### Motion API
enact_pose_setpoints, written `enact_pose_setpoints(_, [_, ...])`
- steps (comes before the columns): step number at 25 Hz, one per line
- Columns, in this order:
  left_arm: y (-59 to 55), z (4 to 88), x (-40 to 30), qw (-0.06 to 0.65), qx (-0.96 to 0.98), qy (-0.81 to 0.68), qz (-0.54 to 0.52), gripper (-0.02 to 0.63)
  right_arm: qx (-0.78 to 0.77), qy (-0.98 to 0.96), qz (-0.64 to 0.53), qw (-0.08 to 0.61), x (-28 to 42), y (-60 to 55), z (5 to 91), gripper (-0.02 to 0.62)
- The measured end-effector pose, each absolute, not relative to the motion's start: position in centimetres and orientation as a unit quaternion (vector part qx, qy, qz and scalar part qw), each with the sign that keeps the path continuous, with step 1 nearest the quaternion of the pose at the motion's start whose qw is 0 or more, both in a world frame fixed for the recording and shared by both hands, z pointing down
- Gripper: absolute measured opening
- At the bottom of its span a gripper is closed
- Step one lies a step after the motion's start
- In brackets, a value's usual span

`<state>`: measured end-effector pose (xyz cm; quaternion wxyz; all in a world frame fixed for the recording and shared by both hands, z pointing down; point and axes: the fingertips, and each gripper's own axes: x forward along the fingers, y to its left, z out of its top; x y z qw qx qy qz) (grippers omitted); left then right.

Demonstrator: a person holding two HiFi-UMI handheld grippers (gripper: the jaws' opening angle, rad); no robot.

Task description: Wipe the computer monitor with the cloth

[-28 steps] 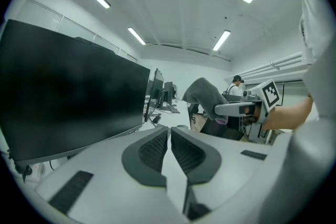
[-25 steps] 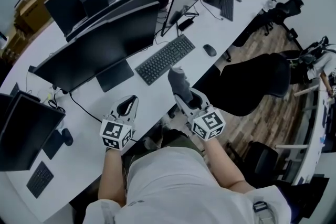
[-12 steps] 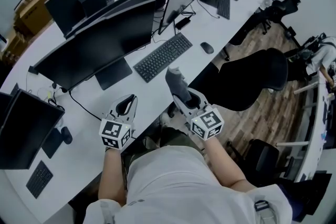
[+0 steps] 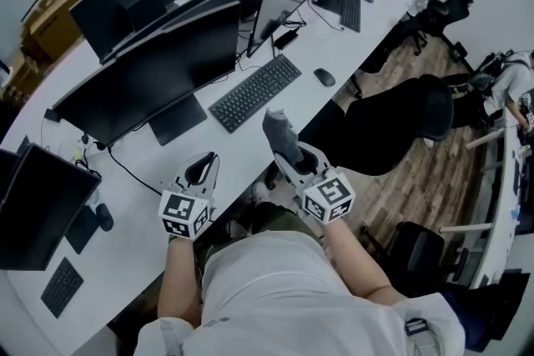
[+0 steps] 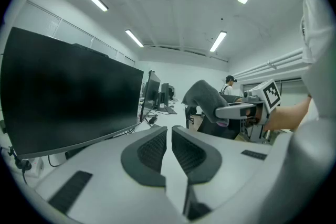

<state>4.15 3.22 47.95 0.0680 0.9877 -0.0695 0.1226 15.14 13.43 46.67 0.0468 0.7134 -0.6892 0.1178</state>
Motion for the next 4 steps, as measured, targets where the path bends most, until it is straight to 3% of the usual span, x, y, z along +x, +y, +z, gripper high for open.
enact_pose_setpoints(4, [3.3, 47.8, 4.05, 0.067, 0.988, -0.072, 0.121, 0.014, 0.712, -0.691, 0.115, 0.05, 15.01, 13.55, 46.61, 0.147])
